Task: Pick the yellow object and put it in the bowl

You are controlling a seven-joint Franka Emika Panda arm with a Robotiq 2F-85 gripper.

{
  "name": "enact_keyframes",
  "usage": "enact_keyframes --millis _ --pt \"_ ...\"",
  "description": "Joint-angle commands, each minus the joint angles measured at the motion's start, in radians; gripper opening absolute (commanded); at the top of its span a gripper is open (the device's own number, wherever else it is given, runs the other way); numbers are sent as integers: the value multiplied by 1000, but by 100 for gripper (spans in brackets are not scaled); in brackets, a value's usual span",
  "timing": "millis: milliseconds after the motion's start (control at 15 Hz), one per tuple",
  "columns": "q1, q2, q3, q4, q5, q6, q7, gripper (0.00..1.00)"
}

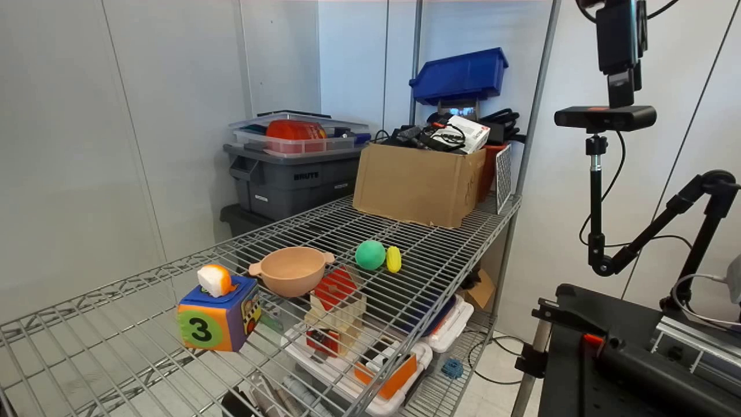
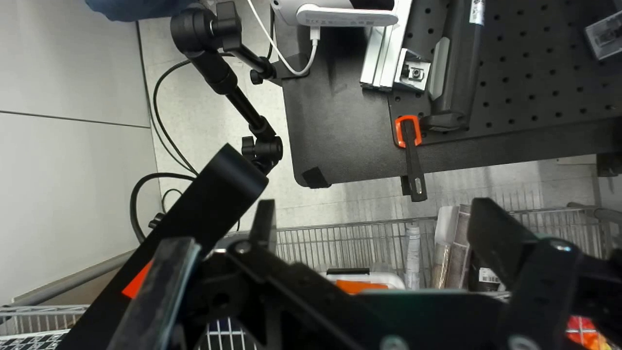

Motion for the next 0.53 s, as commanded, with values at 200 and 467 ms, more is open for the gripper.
enact_keyframes --millis 200,467 --pt "52 118 3 81 41 19 38 100" --pt "88 276 17 194 142 56 103 100"
